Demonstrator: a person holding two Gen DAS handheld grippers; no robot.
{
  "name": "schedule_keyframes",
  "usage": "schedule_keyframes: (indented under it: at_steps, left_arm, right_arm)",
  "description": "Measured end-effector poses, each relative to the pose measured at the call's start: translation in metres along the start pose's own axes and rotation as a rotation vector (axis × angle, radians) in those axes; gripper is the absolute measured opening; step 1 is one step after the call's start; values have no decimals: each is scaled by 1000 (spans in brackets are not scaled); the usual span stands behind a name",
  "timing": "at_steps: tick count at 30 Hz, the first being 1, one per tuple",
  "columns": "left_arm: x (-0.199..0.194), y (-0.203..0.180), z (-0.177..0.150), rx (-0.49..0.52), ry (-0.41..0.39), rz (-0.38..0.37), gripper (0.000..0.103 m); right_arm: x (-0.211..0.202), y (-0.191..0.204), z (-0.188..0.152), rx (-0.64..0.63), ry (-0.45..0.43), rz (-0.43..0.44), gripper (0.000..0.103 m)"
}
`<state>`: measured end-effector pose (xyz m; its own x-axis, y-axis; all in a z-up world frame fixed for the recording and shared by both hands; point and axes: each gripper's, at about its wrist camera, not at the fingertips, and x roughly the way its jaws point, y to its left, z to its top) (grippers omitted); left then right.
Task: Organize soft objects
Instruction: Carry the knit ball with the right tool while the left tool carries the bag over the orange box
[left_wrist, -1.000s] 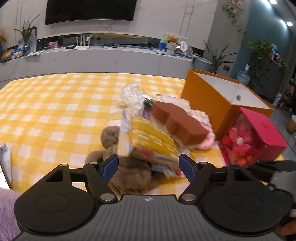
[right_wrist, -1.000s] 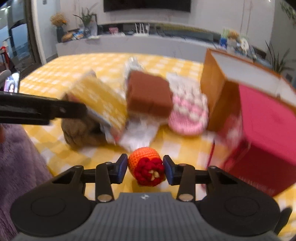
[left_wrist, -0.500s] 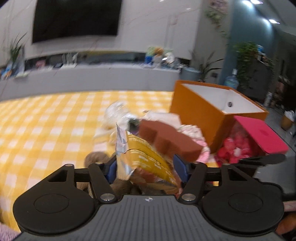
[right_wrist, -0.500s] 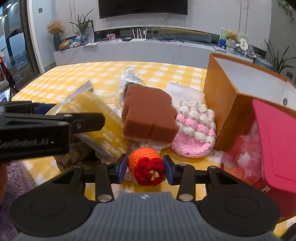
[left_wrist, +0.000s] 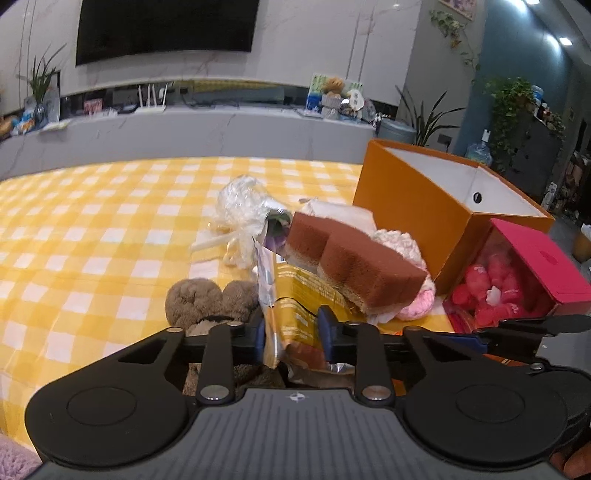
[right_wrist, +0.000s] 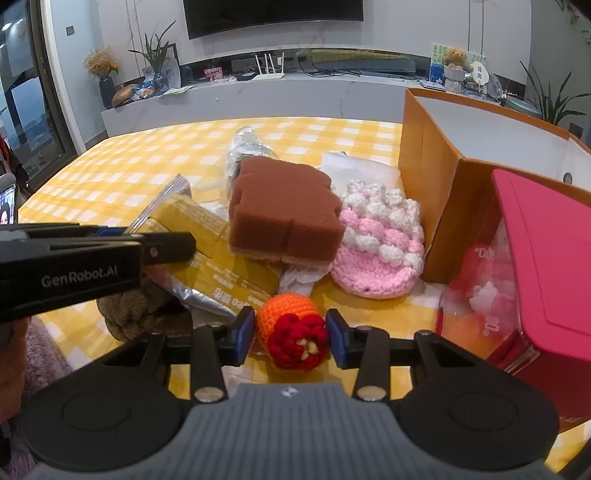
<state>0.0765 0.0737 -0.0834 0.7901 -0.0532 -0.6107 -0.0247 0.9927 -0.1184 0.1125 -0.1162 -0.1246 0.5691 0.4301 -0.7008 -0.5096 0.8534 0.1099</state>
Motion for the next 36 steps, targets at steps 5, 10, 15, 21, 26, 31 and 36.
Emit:
schedule_keyframes:
  at_steps: [5, 10, 15, 21, 26, 31, 36]
  left_arm:
    - [-12, -9, 1, 47, -33, 2, 22]
    - [-31, -18, 0, 58, -57, 22, 20]
    - [-56, -34, 0, 118, -109, 35, 17]
    - [-83, -47, 5, 156, -177, 60, 17]
    - [-97, -59, 18, 183, -246, 66, 17]
    - [-101, -70, 32, 207, -293, 47, 17]
    - [-100, -84, 51, 235, -344, 8, 17]
  right_arm:
    - [-11, 1, 2, -4, -25, -1, 42]
    - [-30, 4, 7, -24, -62, -8, 42]
    - [-54, 6, 10, -35, -108, -17, 42]
    - [-86, 10, 14, -57, -179, -26, 42]
    - [-108, 8, 15, -78, -222, -39, 42]
    - [-125, 0, 19, -87, -247, -59, 42]
    - [-139, -18, 35, -94, -275, -95, 42]
